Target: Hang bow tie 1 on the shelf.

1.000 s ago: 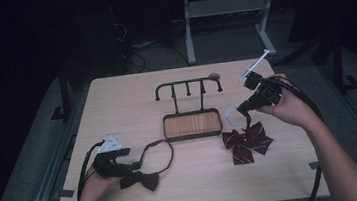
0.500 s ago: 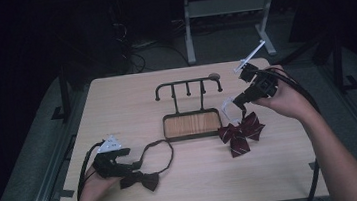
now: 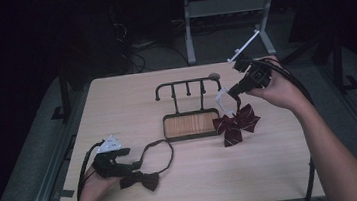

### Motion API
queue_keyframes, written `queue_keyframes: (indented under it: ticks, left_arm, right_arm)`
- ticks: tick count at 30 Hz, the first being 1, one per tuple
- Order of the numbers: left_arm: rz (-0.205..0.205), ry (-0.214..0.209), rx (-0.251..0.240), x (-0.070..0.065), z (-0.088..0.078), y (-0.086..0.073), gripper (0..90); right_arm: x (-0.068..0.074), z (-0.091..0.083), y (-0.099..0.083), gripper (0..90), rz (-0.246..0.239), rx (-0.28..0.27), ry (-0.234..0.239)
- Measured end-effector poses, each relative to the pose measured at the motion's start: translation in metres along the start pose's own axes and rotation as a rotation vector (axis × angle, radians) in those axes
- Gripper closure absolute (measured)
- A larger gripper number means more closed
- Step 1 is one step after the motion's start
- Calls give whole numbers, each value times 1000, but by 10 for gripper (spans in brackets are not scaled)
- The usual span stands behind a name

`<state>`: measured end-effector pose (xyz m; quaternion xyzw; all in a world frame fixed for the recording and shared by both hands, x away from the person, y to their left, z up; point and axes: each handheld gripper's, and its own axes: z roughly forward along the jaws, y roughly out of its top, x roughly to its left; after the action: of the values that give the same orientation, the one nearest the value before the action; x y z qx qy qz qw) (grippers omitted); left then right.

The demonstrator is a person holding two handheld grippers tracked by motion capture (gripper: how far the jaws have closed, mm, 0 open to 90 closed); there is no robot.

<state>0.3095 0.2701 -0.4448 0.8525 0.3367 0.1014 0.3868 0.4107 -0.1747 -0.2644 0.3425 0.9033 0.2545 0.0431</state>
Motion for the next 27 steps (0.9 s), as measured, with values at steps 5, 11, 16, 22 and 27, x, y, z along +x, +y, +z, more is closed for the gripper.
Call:
queue_keyframes:
  ticks: [5,11,16,22,27]
  left_arm:
    - [2,0,0,1,0,0,268]
    - [4,-1,-1,1,0,0,268]
    - [1,-3,0,1,0,0,268]
    - [1,-2,-1,1,0,0,268]
    - [-2,-4,1,0,1,0,268]
  right_arm:
    - [-6,1,10,858,13,4,-14]
    - [-14,4,22,857,34,-2,-34]
    - [-20,7,25,857,53,-5,-41]
    - [-27,15,26,856,71,1,-50]
    - [-31,16,24,855,84,-5,-47]
